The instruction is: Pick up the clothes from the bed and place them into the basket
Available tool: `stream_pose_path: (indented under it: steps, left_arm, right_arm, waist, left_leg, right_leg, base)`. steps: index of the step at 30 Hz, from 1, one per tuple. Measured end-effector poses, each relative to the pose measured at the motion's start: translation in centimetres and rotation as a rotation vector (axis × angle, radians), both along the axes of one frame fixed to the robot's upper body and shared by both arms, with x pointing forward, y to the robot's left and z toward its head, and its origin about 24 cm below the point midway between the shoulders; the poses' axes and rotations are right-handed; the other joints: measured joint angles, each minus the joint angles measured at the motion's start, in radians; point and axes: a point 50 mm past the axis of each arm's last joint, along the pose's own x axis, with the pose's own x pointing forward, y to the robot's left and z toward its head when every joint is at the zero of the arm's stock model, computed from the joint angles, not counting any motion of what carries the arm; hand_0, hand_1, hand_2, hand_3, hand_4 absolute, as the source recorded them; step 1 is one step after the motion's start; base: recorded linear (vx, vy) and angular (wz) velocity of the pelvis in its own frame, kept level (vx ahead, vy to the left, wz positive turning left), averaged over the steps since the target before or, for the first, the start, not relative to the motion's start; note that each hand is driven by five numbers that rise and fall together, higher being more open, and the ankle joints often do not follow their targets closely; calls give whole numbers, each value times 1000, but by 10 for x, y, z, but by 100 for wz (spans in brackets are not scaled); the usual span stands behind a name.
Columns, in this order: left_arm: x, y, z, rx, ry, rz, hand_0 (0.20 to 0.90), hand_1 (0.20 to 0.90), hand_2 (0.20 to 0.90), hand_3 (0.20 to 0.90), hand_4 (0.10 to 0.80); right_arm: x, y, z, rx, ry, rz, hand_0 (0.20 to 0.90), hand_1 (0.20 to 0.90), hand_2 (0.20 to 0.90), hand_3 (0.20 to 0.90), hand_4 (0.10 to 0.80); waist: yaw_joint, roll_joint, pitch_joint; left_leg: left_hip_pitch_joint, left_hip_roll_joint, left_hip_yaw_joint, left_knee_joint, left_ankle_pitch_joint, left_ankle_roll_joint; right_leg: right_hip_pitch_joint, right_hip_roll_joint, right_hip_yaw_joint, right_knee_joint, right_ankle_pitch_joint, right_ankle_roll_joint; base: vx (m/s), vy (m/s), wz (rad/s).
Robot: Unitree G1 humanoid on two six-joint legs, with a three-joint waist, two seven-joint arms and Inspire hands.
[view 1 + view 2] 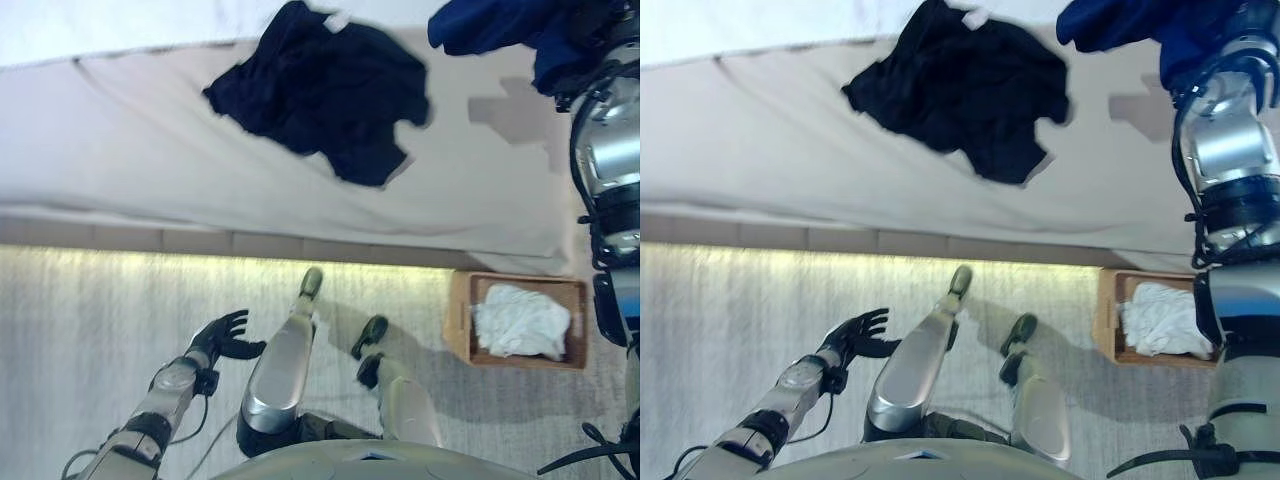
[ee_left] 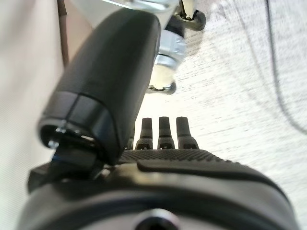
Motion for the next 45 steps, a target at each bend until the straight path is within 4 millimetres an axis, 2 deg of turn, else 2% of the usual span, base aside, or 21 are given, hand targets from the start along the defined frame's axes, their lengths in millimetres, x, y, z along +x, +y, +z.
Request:
stream_pose_path:
  steps: [3,5,7,10,13,15,16,19,25,30,32,33,35,38,39,40,41,42,44,45]
  left_arm:
    - [-4,3,-4,23,54,8,900,900,900,900,800]
    - [-4,0,-6,21,64,8,900,900,900,900,800]
    - [-5,-1,-8,27,76,2,900,900,900,900,800]
    - [-8,-8,-13,19,105,-3,900,900,900,900,800]
    - [-10,-21,-19,-14,128,-2,900,900,900,900,800]
    - [-12,-30,-23,-36,139,-8,900,900,900,900,800]
    - [-13,-31,-23,-39,142,-9,900,900,900,900,800]
    - [-21,-36,-28,-46,182,-19,900,900,900,900,800]
    - [-40,-35,-36,-43,250,-25,900,900,900,900,800]
    - [-42,-39,-37,-46,263,-61,900,900,900,900,800]
    - [-35,-41,-35,-40,248,-83,900,900,900,900,800]
    - [-23,-44,-31,-40,221,-99,900,900,900,900,800]
    - [-3,-49,-23,-39,170,-123,900,900,900,900,800]
    - [40,-55,0,-58,29,-135,900,900,900,900,800]
    - [54,-57,9,-61,-19,-136,900,900,900,900,800]
    - [61,-58,14,-58,-42,-140,900,900,900,900,800]
    - [72,-58,23,-58,-82,-150,900,900,900,900,800]
    - [81,-58,31,-58,-119,-160,900,900,900,900,800]
    - [91,-57,43,-60,-176,-177,900,900,900,900,800]
    - [93,-57,46,-57,-188,-185,900,900,900,900,800]
  right_arm:
    - [-17,-22,-4,40,-34,-49,300,300,300,200,100]
    - [-25,-34,-11,52,-30,-75,300,300,300,200,100]
    - [-32,-43,-27,63,-1,-96,300,300,300,200,100]
    - [-41,-58,-56,79,77,-132,300,300,300,200,100]
    - [-49,-68,-82,85,170,-150,300,300,300,200,100]
    - [-56,-76,-107,92,275,-157,300,300,300,200,100]
    - [-58,-78,-114,95,308,-157,300,300,300,200,100]
    - [-67,-86,-156,118,510,-149,300,300,300,200,100]
    - [-75,-88,-205,72,805,-136,300,300,300,200,100]
    - [-75,-90,-216,67,881,-140,300,300,300,200,100]
    - [-64,-87,-214,57,900,-144,300,300,300,200,100]
    - [-56,-87,-208,56,889,-153,300,300,300,200,100]
    - [-46,-86,-198,45,873,-177,300,300,300,200,100]
    - [-24,-78,-168,11,778,-194,300,300,300,200,100]
    - [-18,-74,-158,4,751,-193,392,392,392,307,207]
    - [-15,-73,-155,4,743,-191,392,392,392,307,207]
    - [-12,-71,-150,6,737,-192,559,559,559,502,402]
    - [-9,-70,-148,2,748,-203,900,900,900,900,800]
    - [-6,-70,-143,43,755,-228,900,900,900,900,800]
    - [-5,-70,-141,49,752,-234,900,900,900,900,800]
  waist:
    - [-58,-33,-49]
    - [-91,-34,-99]
    - [-130,-30,-141]
    - [-191,-6,-200]
    - [-247,40,-238]
    - [-281,73,-257]
    - [-285,78,-260]
    - [-314,99,-272]
    - [-339,115,-281]
    - [-318,153,-289]
    - [-314,175,-283]
    - [-311,189,-260]
    - [-303,214,-211]
    - [-275,263,-101]
    - [-267,271,-64]
    - [-261,272,-45]
    - [-252,270,-8]
    - [-247,269,21]
    - [-234,267,61]
    - [-234,268,74]
  left_leg:
    - [92,-4,36,-60,6,-2]
    - [129,-4,63,-96,6,-2]
    - [181,-5,94,-130,6,-2]
    - [224,-1,120,-152,6,-1]
    - [244,4,155,-152,3,2]
    - [256,17,172,-153,-6,7]
    - [259,20,178,-153,-6,7]
    - [275,44,203,-154,-10,3]
    - [277,83,215,-156,-10,-3]
    - [241,89,222,-153,-2,-12]
    - [198,89,222,-152,11,-20]
    - [164,87,219,-142,26,-28]
    - [118,87,210,-121,34,-26]
    - [10,86,203,-86,53,-32]
    - [-24,82,200,-65,53,-32]
    - [-36,82,200,-58,54,-32]
    - [-52,77,198,-45,55,-33]
    - [-70,69,189,-29,55,-32]
    - [-106,50,183,-7,54,-30]
    - [-113,48,180,0,53,-30]
  right_leg:
    - [80,4,30,-73,25,2]
    - [105,5,56,-110,42,7]
    - [138,4,83,-136,42,7]
    - [163,8,114,-147,42,7]
    - [165,12,148,-147,42,7]
    - [166,24,170,-147,42,7]
    - [167,27,174,-147,42,7]
    - [167,53,202,-147,42,7]
    - [158,80,215,-148,43,4]
    - [117,87,219,-149,52,-9]
    - [69,86,217,-139,57,-17]
    - [39,82,212,-135,71,-23]
    - [-7,78,204,-104,73,-26]
    - [-152,78,201,10,58,-32]
    - [-203,75,200,72,43,-41]
    - [-229,72,201,105,33,-45]
    - [-269,62,202,171,6,-52]
    - [-306,51,200,234,-24,-59]
    - [-378,25,200,338,-75,-60]
    - [-387,22,200,355,-80,-61]
  base:
    - [-2,-27,-33]
    - [0,-37,-41]
    - [-2,-60,-41]
    - [-35,-82,-35]
    - [-51,-117,-37]
    - [-28,-125,-31]
    - [-25,-129,-29]
    - [-28,-116,-28]
    - [-38,-136,-12]
    - [-172,-136,-4]
    - [-294,-123,-3]
    - [-281,-127,2]
    - [-281,-114,10]
    - [-213,-120,3]
    - [-88,-69,1]
    - [-100,-79,6]
    - [-69,-65,14]
    - [-85,-111,24]
    - [-30,-73,25]
    - [62,-53,12]
